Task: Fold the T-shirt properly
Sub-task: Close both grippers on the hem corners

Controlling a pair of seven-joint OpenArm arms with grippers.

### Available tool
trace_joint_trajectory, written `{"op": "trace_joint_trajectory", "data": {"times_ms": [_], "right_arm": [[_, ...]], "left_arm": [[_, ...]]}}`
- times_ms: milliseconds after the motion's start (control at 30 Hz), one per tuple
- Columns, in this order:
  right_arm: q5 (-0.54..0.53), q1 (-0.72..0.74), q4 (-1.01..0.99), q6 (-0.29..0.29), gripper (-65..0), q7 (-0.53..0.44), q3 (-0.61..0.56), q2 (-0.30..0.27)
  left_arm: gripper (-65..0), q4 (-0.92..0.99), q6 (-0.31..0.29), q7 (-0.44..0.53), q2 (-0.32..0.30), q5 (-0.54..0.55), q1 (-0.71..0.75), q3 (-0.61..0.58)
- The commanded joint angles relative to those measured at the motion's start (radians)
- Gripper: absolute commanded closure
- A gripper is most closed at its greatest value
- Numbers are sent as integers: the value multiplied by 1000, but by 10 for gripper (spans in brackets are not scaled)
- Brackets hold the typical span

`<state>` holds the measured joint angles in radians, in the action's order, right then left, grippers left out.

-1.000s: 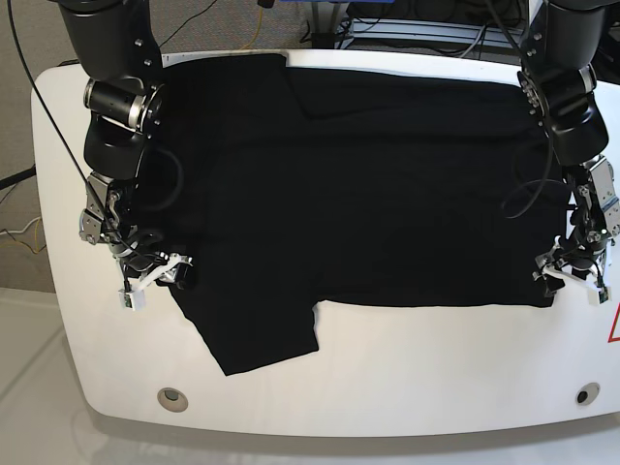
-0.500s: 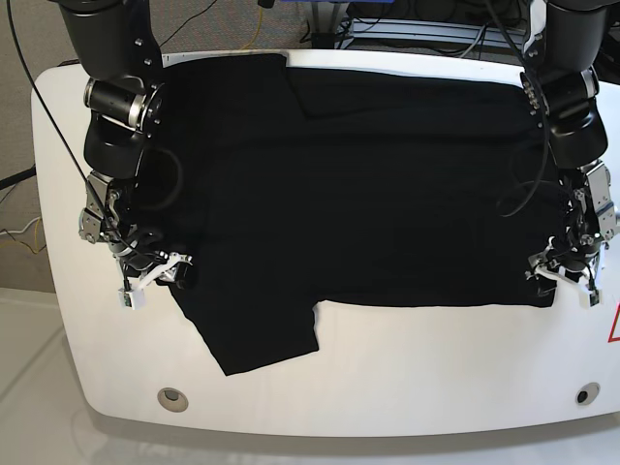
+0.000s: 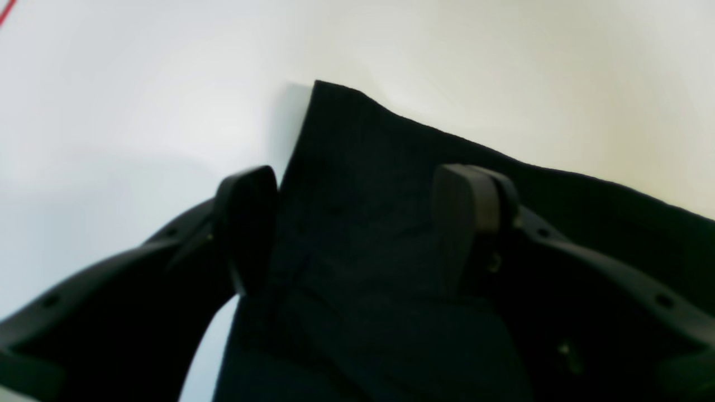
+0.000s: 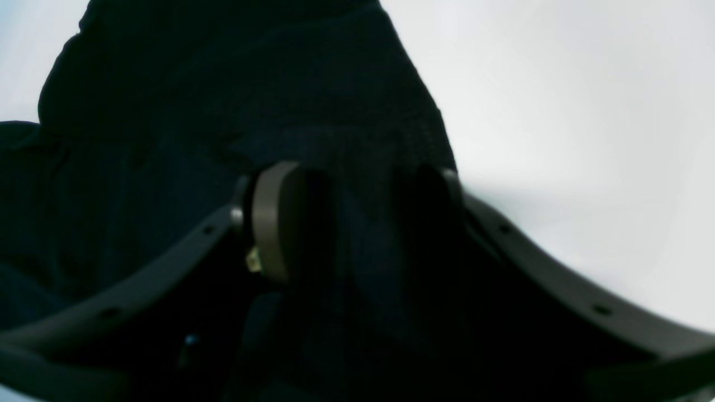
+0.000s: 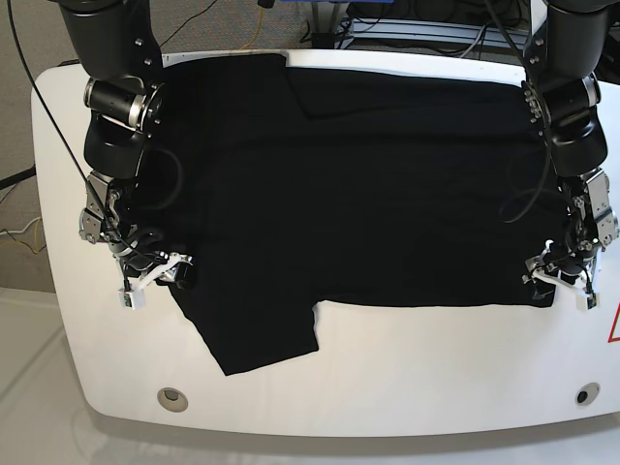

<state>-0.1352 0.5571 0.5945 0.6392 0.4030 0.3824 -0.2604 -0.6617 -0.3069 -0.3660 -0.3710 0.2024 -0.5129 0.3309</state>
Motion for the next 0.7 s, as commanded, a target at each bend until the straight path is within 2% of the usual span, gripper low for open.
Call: {"op": "trace_joint_trajectory", "data": {"times_ms": [0,267,667], "right_arm": [[1,21,11,2,-309,7,1,-11],[0,22,4,5,-309,-3,0,-10],[-4,21,12,1,-313,-14,2,-10]], "left_arm": [[-408,3,-10,23,-12,7,-35,16],[-407,-26,17,23,11,-7,-9,61],[-407,-43,36,26,-2,-23,-2,88]]}}
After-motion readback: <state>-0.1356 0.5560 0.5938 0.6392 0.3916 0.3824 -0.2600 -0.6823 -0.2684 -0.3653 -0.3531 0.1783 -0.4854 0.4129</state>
